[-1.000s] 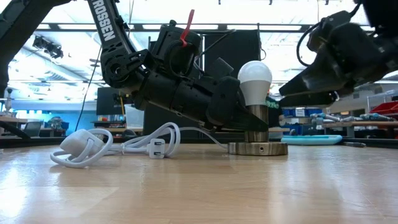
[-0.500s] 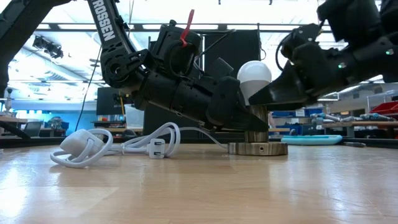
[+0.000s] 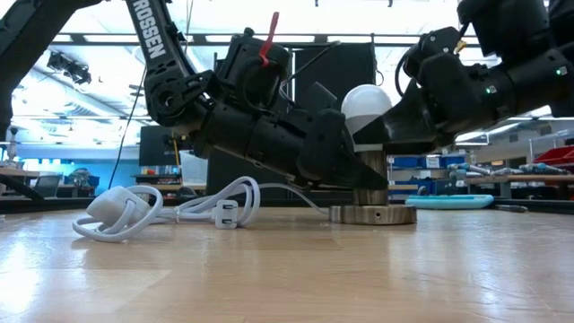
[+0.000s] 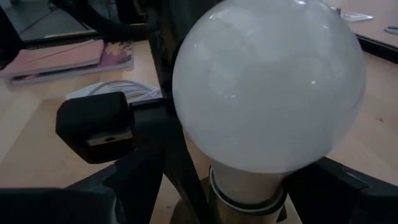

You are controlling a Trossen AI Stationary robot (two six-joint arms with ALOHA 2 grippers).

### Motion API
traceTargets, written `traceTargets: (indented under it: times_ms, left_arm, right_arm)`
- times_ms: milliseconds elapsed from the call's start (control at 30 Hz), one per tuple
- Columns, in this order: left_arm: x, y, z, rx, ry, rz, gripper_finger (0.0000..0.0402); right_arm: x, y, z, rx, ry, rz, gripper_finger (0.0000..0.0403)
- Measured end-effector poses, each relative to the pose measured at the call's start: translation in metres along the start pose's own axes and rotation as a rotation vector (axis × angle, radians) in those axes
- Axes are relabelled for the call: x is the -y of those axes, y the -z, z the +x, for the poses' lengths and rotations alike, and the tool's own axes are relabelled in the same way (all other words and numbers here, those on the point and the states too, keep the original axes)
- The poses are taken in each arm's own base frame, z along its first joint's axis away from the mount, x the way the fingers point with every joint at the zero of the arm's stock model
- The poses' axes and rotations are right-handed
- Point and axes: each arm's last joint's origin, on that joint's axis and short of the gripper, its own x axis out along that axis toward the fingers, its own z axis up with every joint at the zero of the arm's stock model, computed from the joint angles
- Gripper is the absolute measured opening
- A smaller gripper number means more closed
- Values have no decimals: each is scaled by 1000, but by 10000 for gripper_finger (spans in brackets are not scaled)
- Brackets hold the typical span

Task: Screw lightbulb
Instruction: Insert the lightbulb into the lamp socket

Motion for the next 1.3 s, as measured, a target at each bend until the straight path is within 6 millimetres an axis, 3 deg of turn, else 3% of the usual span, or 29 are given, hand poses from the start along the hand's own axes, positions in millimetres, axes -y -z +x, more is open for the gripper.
traceTargets:
  times_ms: [833, 1033, 1167, 1300]
  left_arm:
    - [0, 2, 0, -25, -12, 0, 191]
    - [-10, 1, 0, -13, -108, -27, 191]
    - [-10, 1, 0, -16, -85, -32, 191]
    - [-10, 1, 1, -17, -69, -34, 191]
  right_arm:
    - [-25, 5, -24, -40, -42, 78, 305]
    - [-46, 8, -41, -83, -192, 114, 305]
    - [-44, 14, -46, -68, -38, 76, 305]
    - [-30, 15, -37, -70, 92, 53, 305]
